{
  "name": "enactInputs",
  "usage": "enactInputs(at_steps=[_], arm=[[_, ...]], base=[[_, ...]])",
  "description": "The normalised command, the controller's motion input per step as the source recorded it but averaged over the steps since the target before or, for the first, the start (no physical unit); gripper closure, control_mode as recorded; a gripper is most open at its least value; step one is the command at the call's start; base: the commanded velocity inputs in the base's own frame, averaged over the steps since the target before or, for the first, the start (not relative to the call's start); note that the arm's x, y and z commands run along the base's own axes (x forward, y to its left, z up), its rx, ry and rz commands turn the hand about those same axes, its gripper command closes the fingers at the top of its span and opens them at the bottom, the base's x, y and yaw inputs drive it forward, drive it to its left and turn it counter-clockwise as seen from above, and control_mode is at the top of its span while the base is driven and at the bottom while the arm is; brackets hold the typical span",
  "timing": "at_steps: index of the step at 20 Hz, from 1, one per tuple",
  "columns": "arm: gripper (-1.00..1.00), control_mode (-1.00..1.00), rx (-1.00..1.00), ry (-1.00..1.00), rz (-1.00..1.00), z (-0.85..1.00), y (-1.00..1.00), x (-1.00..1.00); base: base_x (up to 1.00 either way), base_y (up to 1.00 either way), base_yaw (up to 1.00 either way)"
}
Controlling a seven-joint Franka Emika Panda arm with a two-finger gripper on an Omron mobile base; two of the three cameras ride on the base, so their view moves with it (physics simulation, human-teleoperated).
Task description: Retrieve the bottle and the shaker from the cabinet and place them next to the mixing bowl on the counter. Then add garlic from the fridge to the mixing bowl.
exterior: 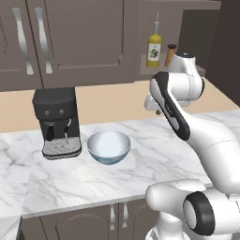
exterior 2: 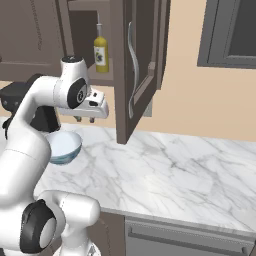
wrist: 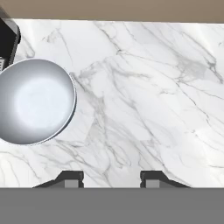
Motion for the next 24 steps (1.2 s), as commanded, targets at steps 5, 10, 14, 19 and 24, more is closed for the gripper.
enactInputs(at_steps=[5,10,14,19,24], arm=[[-1.0,-1.0,0.0,0.0,0.0,0.0,-0.01,0.0],[-1.0,-1.0,0.0,0.0,0.0,0.0,-0.02,0.0],[-1.0,-1.0,0.0,-0.1,0.0,0.31,-0.18,-0.17],[-1.0,-1.0,0.03,-0.2,0.0,0.52,-0.18,-0.23],[-1.0,-1.0,0.05,-0.19,-0.01,0.49,-0.2,-0.02]], base=[[0.0,0.0,0.0],[0.0,0.0,0.0],[0.0,0.0,0.0],[0.0,0.0,0.0],[0.0,0.0,0.0]])
